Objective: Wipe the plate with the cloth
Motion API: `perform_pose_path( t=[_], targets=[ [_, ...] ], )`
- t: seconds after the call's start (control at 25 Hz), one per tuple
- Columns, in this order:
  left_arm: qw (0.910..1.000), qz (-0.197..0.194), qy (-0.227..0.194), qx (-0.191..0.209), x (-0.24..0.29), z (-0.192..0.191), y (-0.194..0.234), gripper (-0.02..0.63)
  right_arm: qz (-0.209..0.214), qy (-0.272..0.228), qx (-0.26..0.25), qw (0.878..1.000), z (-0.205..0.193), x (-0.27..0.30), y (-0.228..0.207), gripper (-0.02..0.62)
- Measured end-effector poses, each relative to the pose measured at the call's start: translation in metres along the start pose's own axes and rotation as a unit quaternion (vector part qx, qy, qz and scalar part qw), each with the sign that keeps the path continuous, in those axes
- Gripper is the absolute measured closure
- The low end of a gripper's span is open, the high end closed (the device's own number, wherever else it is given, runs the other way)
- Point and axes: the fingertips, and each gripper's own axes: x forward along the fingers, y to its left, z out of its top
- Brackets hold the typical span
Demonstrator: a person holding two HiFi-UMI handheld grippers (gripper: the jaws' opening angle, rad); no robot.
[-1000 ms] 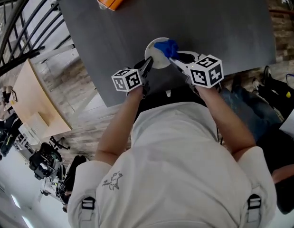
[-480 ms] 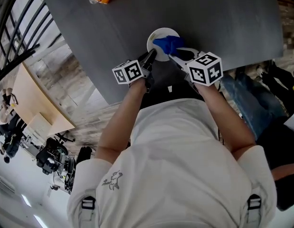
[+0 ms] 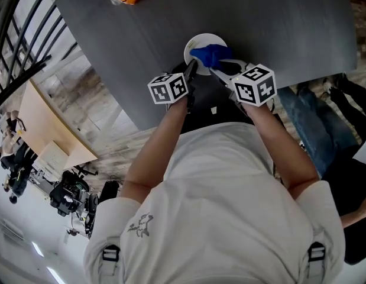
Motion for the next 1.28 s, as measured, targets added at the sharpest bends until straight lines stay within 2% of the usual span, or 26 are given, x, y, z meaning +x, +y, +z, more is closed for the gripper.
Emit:
perform_pose_path(
  t=[0.16, 0.24, 0.36, 0.44, 0.6, 0.72, 0.84, 0.88, 1.08, 1.28],
  targets=[
    [0.994, 0.054, 0.004, 0.095, 0.0, 0.007, 0.006, 0.495, -0.001, -0.003, -0.006, 1.0, 0.0, 0.002, 0.001, 0.511],
    [0.9877, 0.077, 0.008, 0.136, -0.001, 0.008, 0.009, 0.482, -0.004, -0.004, -0.01, 1.0, -0.001, 0.002, 0.002, 0.511],
    [0.9769, 0.106, 0.013, 0.185, -0.001, 0.012, 0.008, 0.415, -0.008, -0.008, -0.018, 1.0, 0.001, -0.002, 0.003, 0.511],
    [0.976, 0.116, 0.002, 0.184, -0.004, 0.018, 0.009, 0.39, -0.01, -0.011, -0.024, 1.0, 0.003, -0.005, 0.006, 0.511],
    [0.9793, 0.116, -0.028, 0.164, -0.012, 0.023, 0.012, 0.39, -0.013, -0.021, -0.037, 0.999, -0.001, -0.005, 0.009, 0.511],
    [0.9808, 0.103, -0.04, 0.161, -0.024, 0.016, -0.003, 0.39, -0.017, -0.03, -0.046, 0.998, -0.008, -0.017, 0.018, 0.511],
    [0.9799, 0.085, -0.061, 0.17, -0.035, 0.02, -0.027, 0.397, -0.021, -0.05, -0.077, 0.996, -0.001, -0.031, 0.026, 0.511],
    [0.9787, 0.081, -0.073, 0.174, -0.04, 0.023, -0.036, 0.416, -0.022, -0.057, -0.09, 0.994, 0.003, -0.036, 0.029, 0.511],
    [0.9698, 0.067, -0.135, 0.192, -0.081, 0.03, -0.082, 0.597, -0.021, -0.084, -0.147, 0.985, 0.008, -0.064, 0.055, 0.511],
    [0.9582, 0.029, -0.199, 0.203, -0.127, 0.034, -0.134, 0.599, -0.023, -0.117, -0.197, 0.973, 0.009, -0.096, 0.085, 0.511]
  ],
)
